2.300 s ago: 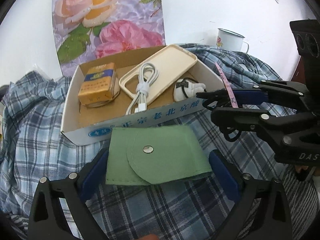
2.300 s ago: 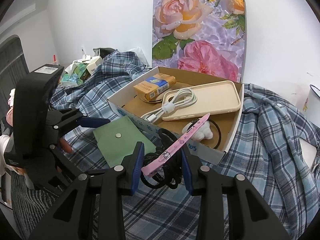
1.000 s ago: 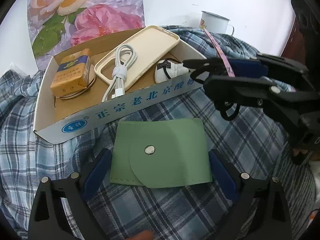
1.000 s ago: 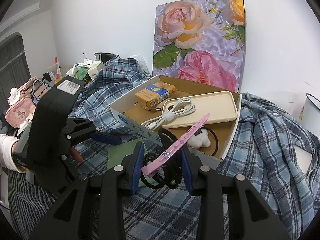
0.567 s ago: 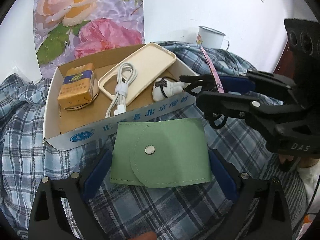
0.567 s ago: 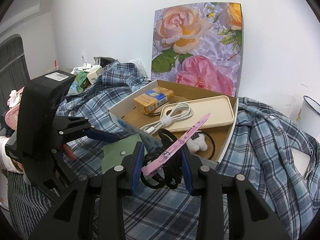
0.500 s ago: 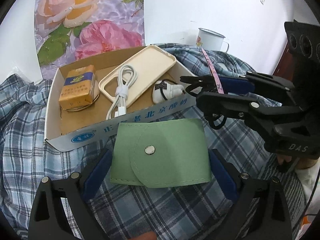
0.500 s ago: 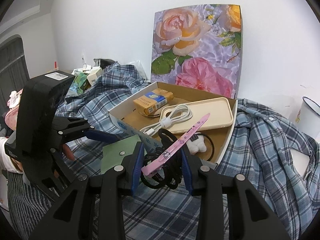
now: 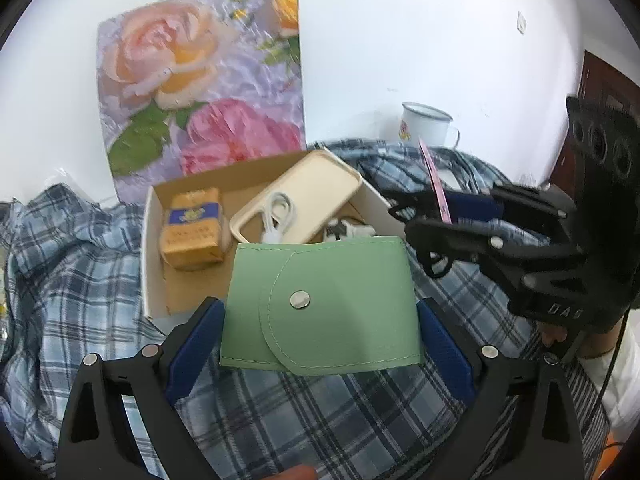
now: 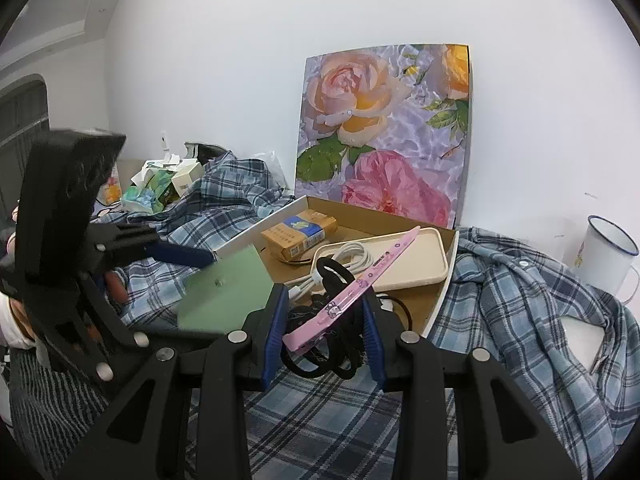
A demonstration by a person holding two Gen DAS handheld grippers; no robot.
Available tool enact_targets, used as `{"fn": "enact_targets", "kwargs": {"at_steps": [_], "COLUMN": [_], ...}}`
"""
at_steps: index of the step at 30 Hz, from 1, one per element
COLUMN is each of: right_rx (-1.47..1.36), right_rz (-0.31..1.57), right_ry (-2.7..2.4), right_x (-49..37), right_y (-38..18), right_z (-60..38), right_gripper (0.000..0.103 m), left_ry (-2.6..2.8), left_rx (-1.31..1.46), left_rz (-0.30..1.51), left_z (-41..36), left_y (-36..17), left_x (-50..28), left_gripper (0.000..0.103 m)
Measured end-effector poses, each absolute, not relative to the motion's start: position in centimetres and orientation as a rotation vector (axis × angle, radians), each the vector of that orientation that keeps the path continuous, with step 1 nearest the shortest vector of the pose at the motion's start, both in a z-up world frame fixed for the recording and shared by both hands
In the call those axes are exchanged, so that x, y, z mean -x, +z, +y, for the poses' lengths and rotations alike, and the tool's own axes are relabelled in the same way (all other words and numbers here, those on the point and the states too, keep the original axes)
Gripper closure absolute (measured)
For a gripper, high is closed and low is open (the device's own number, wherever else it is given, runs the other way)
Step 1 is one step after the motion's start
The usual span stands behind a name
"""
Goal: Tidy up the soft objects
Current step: 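Lift the green pouch and pink strap over the white box with both tools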
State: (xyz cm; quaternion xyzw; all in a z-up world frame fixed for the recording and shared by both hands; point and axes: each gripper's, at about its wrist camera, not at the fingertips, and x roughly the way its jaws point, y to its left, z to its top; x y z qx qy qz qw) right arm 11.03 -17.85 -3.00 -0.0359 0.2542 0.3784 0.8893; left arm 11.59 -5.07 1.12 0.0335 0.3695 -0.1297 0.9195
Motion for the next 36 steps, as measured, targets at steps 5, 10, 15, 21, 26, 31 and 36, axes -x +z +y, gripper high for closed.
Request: {"fn": "enact_targets", "kwargs": {"at_steps": [5,10,15,21,26,31,36], "right_rx": [0.089,0.101,0.127,0.12,0.057,0.034,-0.014], "right_rz": [0.509,0.445,0.378,0.311,0.248,0.231,0.232], "right_ry": [0.78,0.782,0.787,0.751,0.721,0.718,0.717], "right_x": [-10.8,-9.9,-8.9,-9.0,-9.7,-10.7,-12.6], "right_y": [-2.4,-0.3,2.2,5.5,8.1,9.1,8.5], "right_z": [-18.0,-17.9,-17.3,-17.4,-18.0,-17.3,-16.6], "right_gripper": [0.068,0.068,0.068,0.068,0.068,0.068,0.067], "left_ry": [-0.243,-0.219,-0.198,-0.158,-0.151,-0.148,-0.124], "left_rx": [-0.068,-0.071,-0.079,-0.091,-0.069,-0.011,-0.011], "left_rz": [0.709,0.646,0.583,0.521,0.5,0.503,0.507], "left_z": [-4.4,-3.8,-3.4,-2.7,-2.1,-1.7,-2.3], "left_y": [2.8,4.9,7.2,9.6,11.0,11.3,10.7], "left_x": [-11.3,-10.5,-9.8,-9.5,-10.1,-11.4,-13.1], "left_gripper": [0.006,0.006,0.006,0.006,0.006,0.006,0.006]}}
